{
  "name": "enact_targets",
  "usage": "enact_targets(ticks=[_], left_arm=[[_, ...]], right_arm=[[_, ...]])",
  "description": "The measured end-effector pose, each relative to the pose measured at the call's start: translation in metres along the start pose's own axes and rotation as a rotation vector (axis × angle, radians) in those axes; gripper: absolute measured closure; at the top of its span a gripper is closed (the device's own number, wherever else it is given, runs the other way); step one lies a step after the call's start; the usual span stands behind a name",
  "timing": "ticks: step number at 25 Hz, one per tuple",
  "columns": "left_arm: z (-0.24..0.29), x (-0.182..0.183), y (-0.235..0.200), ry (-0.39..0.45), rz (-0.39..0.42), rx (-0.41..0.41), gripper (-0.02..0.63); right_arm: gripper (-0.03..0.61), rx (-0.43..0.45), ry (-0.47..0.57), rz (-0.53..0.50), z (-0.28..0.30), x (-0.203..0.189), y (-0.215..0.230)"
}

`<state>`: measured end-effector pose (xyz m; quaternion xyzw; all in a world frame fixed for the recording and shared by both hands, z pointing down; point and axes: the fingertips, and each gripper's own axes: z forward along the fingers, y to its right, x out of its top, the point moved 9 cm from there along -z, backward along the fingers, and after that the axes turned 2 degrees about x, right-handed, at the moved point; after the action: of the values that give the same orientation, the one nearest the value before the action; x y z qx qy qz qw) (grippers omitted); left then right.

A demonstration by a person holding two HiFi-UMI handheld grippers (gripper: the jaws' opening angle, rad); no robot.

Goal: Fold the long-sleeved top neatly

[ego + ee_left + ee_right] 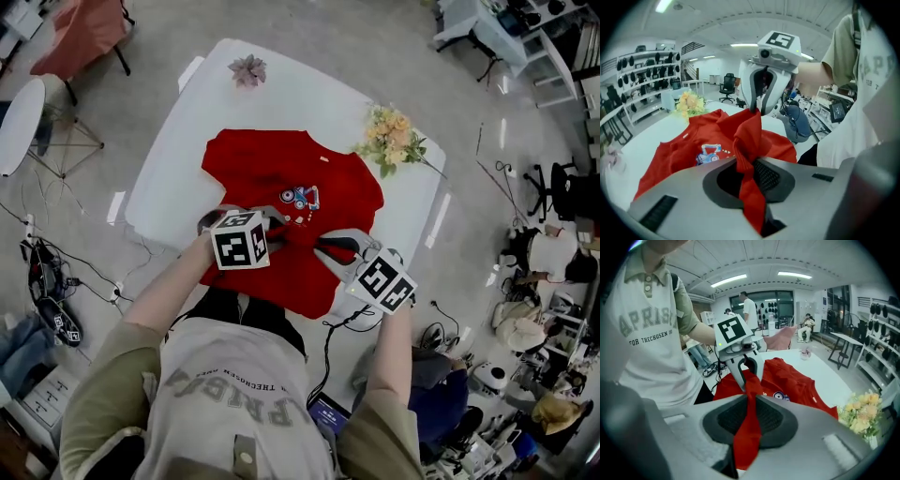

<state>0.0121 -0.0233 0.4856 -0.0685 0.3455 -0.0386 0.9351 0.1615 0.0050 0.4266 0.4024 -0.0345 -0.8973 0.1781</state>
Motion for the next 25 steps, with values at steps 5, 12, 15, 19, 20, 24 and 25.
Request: enact_targets(ticks=[5,12,15,19,20,24,25], left_arm=[[-0.032,-0.047,-0.001,-0.046,-0.236,-0.028,0.565],[-0.039,-0.122,-0.001,-0.054,-0.71,-0.085,0.563],[-0.038,-0.134,-0.001,-0.01,-0.858,-0.093,0.563],[-0.037,-0.142,-0.004,-0.056,-0.95,-0.022,0.561],[-0.036,-0.144,-0.004,-0.071,-0.972,0.0,0.561],[-0.039,-0.147,-0.002,-0.128,-1.004,0.099,0.49],[-0.043,-0.147,0.001,-0.158,-0.978,0.136,0.431]], right_arm=[[0.281,-0.108,-0.074,0.084,0.003,-0.023,0.005],[0.281,-0.197,-0.35,0.035,0.029,-0.085,0.014],[0.281,-0.178,-0.415,0.049,0.033,-0.106,0.024],[0.281,-0.125,-0.49,0.065,0.035,-0.126,0.039],[0.281,-0.112,-0.495,0.067,0.036,-0.128,0.041],[0.281,-0.058,-0.503,0.056,0.039,-0.132,0.048],[0.281,-0.045,-0.503,0.055,0.039,-0.132,0.049]])
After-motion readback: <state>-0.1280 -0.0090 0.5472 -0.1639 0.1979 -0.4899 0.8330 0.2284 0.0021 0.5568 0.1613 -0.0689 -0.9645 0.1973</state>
